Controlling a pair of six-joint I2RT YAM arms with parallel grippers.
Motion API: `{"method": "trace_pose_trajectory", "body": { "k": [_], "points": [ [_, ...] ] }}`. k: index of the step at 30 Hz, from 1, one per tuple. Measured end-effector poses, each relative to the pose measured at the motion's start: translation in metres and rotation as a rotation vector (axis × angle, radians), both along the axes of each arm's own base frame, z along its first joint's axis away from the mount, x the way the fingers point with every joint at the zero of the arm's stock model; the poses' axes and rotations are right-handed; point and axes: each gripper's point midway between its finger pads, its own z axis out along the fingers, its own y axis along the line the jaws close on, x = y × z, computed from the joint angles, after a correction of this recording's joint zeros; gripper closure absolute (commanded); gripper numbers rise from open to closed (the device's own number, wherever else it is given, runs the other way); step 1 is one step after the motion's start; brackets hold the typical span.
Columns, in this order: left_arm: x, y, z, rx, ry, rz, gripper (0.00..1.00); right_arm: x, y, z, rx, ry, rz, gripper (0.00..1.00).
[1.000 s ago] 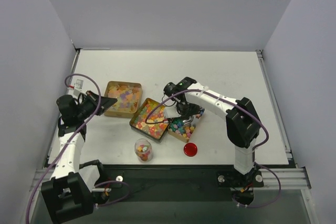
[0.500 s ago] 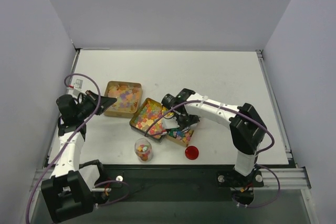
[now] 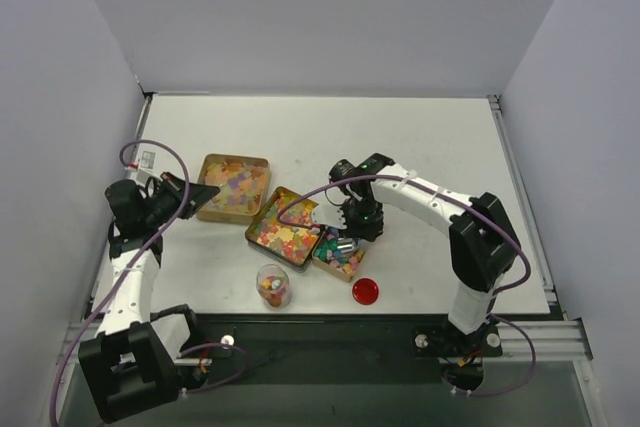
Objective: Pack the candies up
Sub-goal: Scoop the fake candies from the storage box.
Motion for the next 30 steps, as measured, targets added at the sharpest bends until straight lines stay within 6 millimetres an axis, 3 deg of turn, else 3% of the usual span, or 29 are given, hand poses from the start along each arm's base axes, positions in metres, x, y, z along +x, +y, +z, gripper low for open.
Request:
{"method": "trace_pose_trajectory", "body": {
  "k": [5, 13, 30],
  "points": [
    [0.006, 0.010, -0.003, 0.009, 0.018, 0.026, 0.97, -0.010, 0.011, 0.007, 0.132, 0.004, 0.025, 1.00],
    [0.016, 0.032, -0.004, 0.037, 0.038, 0.080, 0.97, -0.028, 0.003, 0.003, 0.221, -0.006, 0.050, 1.00],
    [0.016, 0.067, -0.021, 0.101, 0.117, 0.139, 0.97, -0.010, -0.017, 0.000, 0.427, -0.020, -0.181, 1.00]
  ]
}}
